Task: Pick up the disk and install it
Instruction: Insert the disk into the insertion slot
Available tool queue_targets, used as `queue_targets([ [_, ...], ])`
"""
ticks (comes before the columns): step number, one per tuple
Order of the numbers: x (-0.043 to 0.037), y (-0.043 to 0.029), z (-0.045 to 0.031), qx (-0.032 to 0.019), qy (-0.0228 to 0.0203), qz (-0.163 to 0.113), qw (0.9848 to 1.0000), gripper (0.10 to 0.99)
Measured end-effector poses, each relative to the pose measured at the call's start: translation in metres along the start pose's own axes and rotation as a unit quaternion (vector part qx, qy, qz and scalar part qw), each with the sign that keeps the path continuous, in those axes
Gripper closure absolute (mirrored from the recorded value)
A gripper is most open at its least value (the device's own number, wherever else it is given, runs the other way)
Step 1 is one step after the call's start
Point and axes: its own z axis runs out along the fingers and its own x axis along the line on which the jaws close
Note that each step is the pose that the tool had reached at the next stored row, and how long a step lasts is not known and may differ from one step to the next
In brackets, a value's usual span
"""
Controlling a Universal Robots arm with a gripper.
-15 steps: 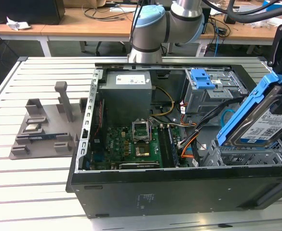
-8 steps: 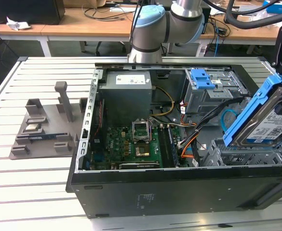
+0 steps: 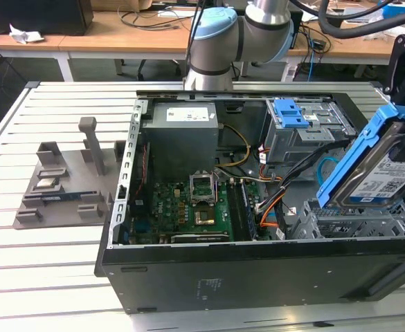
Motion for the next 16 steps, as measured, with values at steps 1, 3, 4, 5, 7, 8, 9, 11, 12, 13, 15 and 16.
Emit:
queue_targets([
  [1, -0.001, 0.0004, 0.0001, 0.0, 0.0, 0.0, 1.0, 0.722],
  [3, -0.001, 0.001, 0.0011, -0.0001, 0.0, -0.006, 1.0, 0.722],
  [4, -0.001, 0.001, 0.0019, 0.0, 0.0001, -0.006, 1.0, 0.722],
  [5, -0.0011, 0.0011, 0.0032, -0.0001, 0.0001, -0.006, 1.0, 0.722],
  [7, -0.001, 0.001, 0.0049, -0.0001, 0.0, -0.006, 1.0, 0.722],
  [8, -0.001, 0.001, 0.0057, -0.0001, 0.0, -0.006, 1.0, 0.722],
  [9, -0.001, 0.001, 0.0068, -0.0001, 0.0001, -0.006, 1.0, 0.722],
  [11, -0.001, 0.001, 0.0102, -0.0001, 0.0007, -0.006, 1.0, 0.722],
  [12, -0.001, 0.0011, 0.0108, -0.0001, 0.001, -0.006, 1.0, 0.722],
  [13, -0.0009, 0.0011, 0.0114, -0.0001, 0.0012, -0.006, 1.0, 0.722],
  [15, -0.0009, 0.0011, 0.013, -0.0001, 0.0013, -0.006, 1.0, 0.722],
  [16, -0.0009, 0.0011, 0.0135, 0.0, 0.0013, -0.006, 1.0, 0.722],
])
